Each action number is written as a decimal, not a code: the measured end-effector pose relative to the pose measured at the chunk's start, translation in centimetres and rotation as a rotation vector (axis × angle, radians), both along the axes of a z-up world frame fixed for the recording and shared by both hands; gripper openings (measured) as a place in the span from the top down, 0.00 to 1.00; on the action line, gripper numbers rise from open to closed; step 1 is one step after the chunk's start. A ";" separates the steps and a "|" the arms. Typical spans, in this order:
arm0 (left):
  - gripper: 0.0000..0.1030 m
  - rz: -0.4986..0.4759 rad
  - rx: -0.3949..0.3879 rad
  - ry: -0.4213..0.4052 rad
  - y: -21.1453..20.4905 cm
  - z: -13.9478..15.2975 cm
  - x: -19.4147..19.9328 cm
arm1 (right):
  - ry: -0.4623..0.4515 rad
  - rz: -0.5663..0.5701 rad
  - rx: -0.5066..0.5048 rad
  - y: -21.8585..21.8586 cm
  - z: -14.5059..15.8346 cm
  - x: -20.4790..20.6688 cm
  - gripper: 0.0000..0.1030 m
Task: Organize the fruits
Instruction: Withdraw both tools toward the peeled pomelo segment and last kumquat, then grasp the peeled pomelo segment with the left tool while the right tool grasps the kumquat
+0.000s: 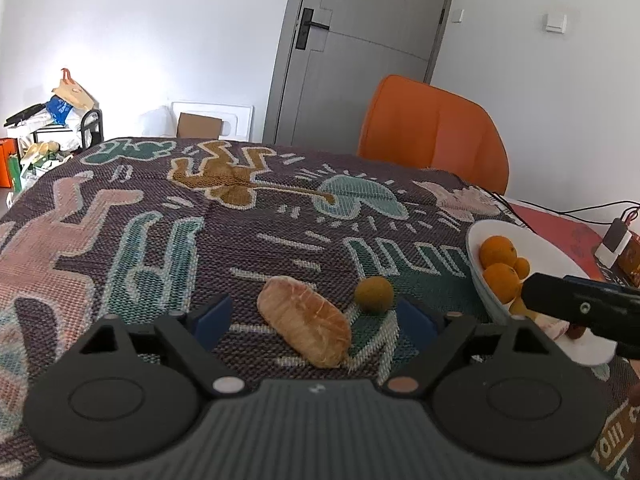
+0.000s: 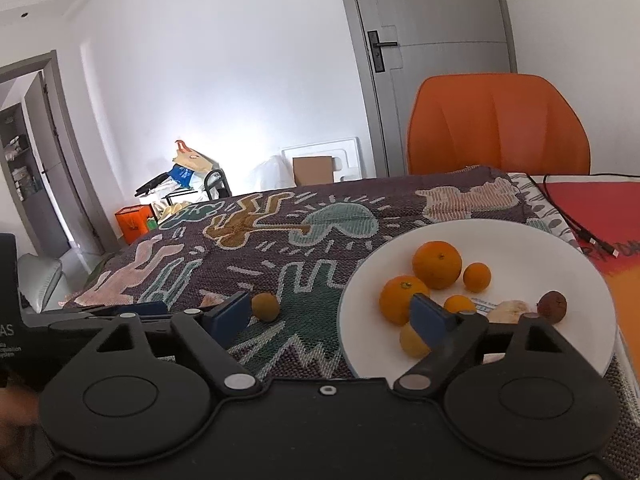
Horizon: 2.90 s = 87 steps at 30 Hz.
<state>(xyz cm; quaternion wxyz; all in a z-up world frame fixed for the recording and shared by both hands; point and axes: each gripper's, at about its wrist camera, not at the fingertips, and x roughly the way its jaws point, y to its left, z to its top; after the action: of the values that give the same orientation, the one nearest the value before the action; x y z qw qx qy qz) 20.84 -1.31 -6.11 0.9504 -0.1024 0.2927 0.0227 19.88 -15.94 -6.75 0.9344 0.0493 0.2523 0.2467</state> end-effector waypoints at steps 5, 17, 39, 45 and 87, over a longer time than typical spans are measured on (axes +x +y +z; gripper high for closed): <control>0.30 0.011 0.014 0.019 -0.1 -0.6 0.7 | 0.005 -0.009 0.007 -0.3 -0.1 0.3 0.16; 0.42 0.012 0.058 0.036 -0.5 -1.4 1.8 | 0.001 -0.001 -0.004 0.2 -0.2 0.5 0.16; 0.65 -0.028 0.000 0.049 2.5 -1.1 -0.1 | -0.020 0.065 -0.037 4.0 0.1 0.5 0.22; 0.65 -0.018 0.031 0.046 1.6 -1.4 0.7 | -0.019 0.046 -0.062 3.9 0.0 0.7 0.22; 0.71 0.076 -0.011 -0.035 7.6 1.2 -2.8 | 0.060 0.136 -0.184 10.3 -2.8 3.8 0.76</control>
<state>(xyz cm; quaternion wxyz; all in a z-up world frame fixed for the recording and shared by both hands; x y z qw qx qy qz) 18.08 6.27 -4.87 0.9533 -0.1190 0.2721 0.0554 23.70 -5.60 -9.60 0.9081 -0.0464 0.3044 0.2839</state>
